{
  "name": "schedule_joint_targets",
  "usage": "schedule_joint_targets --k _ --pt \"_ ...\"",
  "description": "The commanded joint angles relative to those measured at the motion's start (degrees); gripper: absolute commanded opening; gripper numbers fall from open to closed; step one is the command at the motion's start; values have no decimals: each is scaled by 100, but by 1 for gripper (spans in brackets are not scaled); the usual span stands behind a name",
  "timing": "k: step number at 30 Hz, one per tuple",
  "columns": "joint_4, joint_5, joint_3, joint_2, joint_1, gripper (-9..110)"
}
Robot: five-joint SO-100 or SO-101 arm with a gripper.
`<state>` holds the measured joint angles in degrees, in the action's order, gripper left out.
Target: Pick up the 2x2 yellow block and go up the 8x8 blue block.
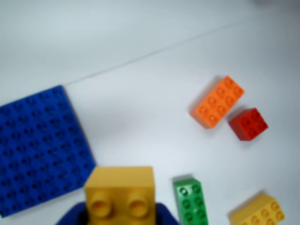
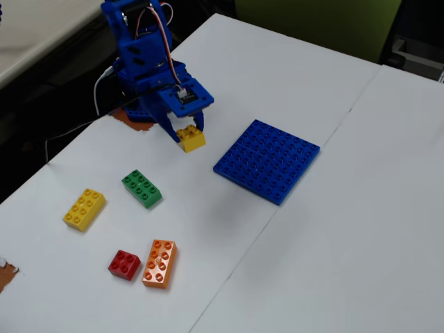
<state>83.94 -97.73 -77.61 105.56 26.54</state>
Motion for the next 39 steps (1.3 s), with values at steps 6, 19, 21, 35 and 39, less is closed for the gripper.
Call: schedule_joint_targets --k 6,19,21,35,39 --pt "1371 -149 1415 738 -598 0" --pt "1494 167 4061 -1063 -2145 0" --pt "1362 264 4465 -1617 -2276 0" --pt "1406 9 4843 -3507 -2558 0" --pt "1564 -79 4658 -3560 -2566 0"
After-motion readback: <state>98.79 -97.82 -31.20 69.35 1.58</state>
